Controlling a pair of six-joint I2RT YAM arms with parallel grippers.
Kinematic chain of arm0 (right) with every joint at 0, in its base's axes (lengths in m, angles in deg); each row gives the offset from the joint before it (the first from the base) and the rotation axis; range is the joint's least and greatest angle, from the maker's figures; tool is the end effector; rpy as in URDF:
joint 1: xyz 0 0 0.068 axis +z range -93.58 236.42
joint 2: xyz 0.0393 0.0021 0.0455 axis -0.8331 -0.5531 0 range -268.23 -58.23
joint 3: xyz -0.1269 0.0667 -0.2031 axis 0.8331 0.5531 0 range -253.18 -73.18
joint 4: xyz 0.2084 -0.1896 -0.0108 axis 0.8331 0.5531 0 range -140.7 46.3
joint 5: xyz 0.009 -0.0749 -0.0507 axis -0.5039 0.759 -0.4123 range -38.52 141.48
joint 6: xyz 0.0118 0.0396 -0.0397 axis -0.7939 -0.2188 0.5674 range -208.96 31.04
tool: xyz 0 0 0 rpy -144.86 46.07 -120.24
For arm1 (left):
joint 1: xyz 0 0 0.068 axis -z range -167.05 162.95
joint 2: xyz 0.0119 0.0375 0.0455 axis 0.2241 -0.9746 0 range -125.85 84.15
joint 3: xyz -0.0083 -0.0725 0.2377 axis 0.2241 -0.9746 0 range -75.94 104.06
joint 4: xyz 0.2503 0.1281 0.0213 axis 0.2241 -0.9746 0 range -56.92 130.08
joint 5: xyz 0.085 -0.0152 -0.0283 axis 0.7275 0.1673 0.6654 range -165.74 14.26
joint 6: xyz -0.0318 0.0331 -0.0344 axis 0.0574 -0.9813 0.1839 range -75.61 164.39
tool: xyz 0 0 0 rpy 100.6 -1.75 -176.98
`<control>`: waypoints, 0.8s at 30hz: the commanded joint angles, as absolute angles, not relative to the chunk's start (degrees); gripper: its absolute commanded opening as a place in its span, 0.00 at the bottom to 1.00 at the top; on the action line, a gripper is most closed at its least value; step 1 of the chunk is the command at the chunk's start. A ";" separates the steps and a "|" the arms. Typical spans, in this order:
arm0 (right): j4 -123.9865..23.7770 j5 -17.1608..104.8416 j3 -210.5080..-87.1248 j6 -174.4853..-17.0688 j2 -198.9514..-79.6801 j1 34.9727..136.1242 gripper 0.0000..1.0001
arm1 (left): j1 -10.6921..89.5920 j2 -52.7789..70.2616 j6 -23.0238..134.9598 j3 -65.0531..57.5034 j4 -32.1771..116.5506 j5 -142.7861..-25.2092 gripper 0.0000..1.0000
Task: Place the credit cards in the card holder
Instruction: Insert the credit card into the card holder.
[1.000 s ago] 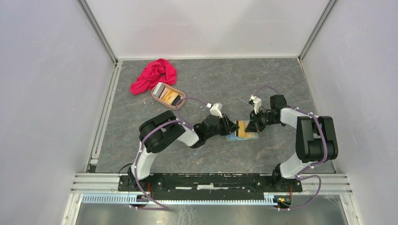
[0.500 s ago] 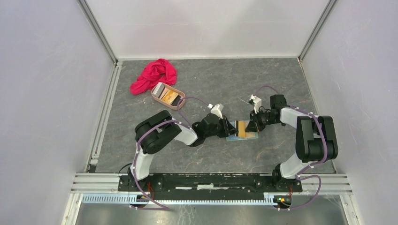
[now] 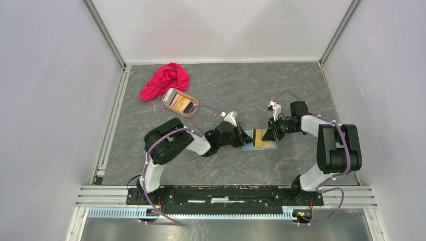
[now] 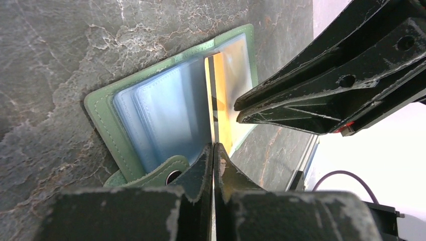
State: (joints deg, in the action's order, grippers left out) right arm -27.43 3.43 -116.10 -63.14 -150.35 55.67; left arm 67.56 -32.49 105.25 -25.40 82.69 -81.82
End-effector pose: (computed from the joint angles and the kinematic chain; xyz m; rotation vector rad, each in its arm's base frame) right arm 0.2794 0.0264 0.0931 -0.7064 2.3897 0.9906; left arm 0.2253 -0.3245 0.0618 -0.0448 2.2689 -1.3220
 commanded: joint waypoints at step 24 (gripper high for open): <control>-30.74 2.39 -115.68 -65.41 -146.90 51.68 0.20 | 70.39 -31.35 106.09 -27.51 83.55 -69.60 0.02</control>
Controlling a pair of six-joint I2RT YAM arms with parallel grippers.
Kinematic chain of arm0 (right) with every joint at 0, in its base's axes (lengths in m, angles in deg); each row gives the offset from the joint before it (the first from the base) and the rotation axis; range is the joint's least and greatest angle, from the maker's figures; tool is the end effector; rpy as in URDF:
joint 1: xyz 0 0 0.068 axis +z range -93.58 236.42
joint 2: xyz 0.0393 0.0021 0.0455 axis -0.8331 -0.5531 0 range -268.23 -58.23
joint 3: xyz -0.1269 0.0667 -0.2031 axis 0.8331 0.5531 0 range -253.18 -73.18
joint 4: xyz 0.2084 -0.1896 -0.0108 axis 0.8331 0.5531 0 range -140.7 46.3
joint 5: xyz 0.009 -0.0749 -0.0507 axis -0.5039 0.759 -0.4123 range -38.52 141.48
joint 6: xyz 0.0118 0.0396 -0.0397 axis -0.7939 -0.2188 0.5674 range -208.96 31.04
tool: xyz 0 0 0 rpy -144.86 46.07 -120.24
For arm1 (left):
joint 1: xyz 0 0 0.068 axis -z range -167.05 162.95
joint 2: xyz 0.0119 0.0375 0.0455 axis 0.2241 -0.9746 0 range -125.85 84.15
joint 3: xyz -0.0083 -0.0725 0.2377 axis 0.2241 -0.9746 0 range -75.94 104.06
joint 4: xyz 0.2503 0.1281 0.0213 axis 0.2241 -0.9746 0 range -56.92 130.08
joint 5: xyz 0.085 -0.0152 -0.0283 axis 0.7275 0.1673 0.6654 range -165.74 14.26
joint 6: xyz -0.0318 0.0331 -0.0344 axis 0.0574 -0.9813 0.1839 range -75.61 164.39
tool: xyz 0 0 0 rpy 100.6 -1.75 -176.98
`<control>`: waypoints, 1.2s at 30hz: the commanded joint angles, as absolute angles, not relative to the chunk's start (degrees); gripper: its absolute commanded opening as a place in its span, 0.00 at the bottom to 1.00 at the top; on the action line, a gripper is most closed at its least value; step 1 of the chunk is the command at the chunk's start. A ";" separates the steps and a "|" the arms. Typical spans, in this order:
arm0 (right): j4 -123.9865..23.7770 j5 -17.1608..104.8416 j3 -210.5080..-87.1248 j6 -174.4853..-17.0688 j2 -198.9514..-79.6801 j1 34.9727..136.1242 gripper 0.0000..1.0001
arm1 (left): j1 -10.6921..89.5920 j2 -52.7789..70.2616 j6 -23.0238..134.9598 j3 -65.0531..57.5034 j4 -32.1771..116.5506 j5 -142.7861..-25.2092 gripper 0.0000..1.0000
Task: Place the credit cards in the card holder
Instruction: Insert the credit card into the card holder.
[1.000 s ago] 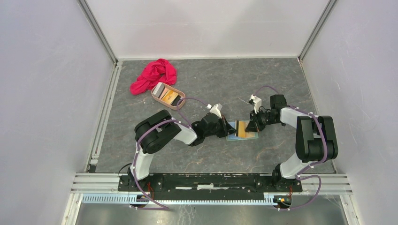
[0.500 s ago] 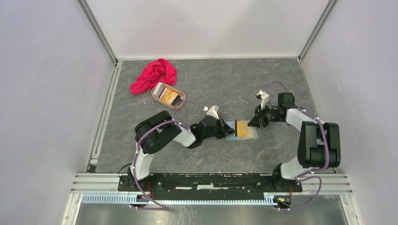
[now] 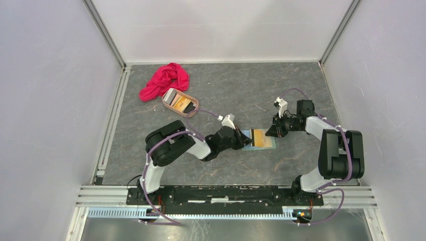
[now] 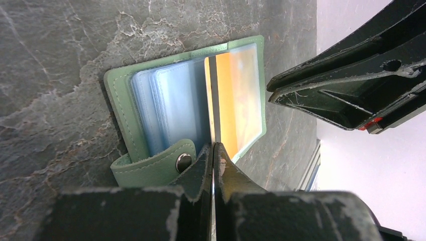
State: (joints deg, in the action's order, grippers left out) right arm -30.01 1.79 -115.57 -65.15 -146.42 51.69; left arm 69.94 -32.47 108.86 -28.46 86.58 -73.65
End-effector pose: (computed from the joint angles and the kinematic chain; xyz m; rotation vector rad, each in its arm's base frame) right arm 0.2830 0.0075 0.1110 -0.6210 2.3103 0.9465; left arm 0.2104 -0.3211 0.0550 -0.1723 2.2194 -1.2743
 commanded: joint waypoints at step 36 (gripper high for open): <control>-28.11 9.25 -117.13 -63.65 -150.84 55.51 0.13 | 75.16 -33.40 108.58 -24.74 82.10 -62.61 0.02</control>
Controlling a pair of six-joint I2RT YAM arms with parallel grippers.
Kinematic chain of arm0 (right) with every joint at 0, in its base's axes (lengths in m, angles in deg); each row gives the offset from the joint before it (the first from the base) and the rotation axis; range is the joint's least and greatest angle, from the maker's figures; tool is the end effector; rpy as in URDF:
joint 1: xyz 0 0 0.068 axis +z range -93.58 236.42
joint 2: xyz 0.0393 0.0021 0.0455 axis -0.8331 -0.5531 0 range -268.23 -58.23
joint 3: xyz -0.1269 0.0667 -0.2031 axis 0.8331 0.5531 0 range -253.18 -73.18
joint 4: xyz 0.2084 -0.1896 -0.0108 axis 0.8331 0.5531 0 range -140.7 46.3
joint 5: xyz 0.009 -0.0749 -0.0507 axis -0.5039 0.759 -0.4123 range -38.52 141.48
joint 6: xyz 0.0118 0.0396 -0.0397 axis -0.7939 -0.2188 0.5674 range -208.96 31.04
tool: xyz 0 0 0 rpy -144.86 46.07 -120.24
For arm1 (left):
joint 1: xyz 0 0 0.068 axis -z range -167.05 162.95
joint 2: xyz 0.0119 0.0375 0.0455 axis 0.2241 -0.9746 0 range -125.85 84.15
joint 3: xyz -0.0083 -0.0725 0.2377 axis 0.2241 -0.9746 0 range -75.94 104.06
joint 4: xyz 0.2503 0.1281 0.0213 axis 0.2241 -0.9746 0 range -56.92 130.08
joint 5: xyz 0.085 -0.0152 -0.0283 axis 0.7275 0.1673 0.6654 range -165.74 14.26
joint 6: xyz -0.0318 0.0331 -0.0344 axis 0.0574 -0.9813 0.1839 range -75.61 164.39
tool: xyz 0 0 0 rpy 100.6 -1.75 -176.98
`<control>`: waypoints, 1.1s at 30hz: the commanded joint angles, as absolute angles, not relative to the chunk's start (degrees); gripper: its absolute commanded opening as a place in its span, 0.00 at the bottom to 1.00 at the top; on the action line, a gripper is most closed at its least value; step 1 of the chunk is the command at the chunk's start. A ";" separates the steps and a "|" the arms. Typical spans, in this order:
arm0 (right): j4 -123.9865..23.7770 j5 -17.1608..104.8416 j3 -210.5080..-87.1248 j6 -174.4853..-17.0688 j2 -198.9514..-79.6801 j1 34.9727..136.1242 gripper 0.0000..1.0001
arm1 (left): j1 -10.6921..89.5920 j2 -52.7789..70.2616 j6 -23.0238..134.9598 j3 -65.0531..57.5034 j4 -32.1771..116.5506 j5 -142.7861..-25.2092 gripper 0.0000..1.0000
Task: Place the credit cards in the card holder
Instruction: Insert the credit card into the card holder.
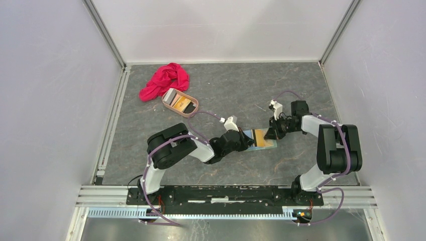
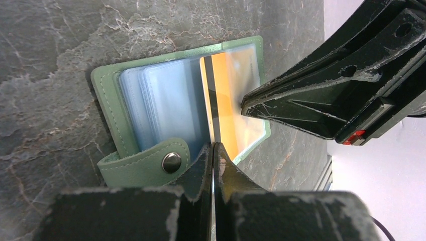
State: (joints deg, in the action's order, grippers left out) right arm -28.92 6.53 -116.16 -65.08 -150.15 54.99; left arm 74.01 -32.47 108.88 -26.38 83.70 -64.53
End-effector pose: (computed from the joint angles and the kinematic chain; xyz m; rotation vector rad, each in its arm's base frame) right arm 0.2830 0.0215 0.0936 -0.6594 2.4194 0.9168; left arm 0.1960 -0.3382 0.0595 -0.2061 2.1789 -1.1769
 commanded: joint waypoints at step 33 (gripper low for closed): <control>-29.18 5.42 -116.71 -62.52 -143.62 51.61 0.18 | 74.55 -31.30 105.50 -22.13 76.02 -66.59 0.26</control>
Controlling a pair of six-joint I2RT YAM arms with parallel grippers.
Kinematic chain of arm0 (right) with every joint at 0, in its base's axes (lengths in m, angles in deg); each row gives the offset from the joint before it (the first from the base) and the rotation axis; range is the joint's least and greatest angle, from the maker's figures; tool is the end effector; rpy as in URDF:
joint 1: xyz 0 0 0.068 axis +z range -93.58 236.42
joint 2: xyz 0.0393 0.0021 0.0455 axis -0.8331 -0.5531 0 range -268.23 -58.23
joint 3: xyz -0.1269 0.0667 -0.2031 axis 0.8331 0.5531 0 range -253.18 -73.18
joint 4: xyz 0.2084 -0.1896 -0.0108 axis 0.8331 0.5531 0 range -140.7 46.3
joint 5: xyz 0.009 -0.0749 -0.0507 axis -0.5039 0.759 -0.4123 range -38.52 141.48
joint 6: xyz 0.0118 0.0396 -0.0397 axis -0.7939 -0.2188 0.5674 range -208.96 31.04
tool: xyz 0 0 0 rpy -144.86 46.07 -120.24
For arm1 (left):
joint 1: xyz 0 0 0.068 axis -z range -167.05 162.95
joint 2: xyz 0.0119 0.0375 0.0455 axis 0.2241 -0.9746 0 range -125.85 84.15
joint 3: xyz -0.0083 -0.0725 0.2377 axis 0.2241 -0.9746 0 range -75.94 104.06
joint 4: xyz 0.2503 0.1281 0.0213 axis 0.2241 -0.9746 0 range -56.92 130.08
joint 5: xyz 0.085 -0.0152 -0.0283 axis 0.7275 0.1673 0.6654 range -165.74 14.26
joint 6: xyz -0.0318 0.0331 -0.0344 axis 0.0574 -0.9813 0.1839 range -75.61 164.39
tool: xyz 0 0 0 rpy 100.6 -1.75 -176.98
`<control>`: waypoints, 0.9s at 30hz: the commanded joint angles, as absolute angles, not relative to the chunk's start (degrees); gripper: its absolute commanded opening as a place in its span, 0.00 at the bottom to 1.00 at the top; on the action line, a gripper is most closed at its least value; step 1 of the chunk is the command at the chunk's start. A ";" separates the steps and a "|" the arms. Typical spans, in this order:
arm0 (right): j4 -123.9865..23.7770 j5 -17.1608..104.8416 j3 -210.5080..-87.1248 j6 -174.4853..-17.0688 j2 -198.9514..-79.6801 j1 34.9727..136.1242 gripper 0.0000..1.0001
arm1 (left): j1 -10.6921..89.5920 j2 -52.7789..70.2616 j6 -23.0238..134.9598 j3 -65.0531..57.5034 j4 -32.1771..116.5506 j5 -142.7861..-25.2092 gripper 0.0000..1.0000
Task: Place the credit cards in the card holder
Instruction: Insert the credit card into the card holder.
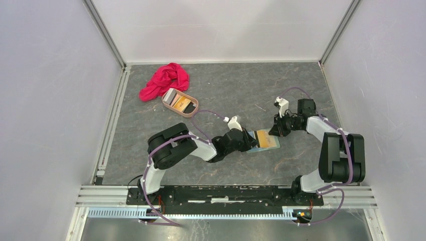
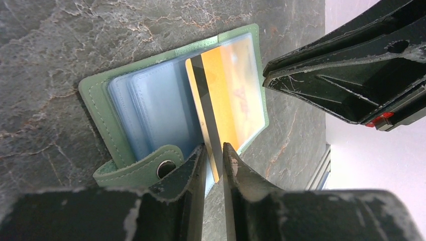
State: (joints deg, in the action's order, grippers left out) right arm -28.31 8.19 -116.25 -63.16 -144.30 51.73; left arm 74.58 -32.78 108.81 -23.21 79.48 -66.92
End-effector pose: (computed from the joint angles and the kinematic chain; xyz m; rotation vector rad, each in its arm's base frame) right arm 0.2841 0.0045 0.1197 -0.6513 2.3480 0.7903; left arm 0.1965 -0.3508 0.0645 -0.1642 2.2247 -1.1921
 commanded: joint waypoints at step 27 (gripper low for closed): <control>-32.24 -1.55 -116.50 -65.76 -145.57 54.98 0.17 | 72.21 -29.55 102.51 -22.44 75.51 -72.94 0.48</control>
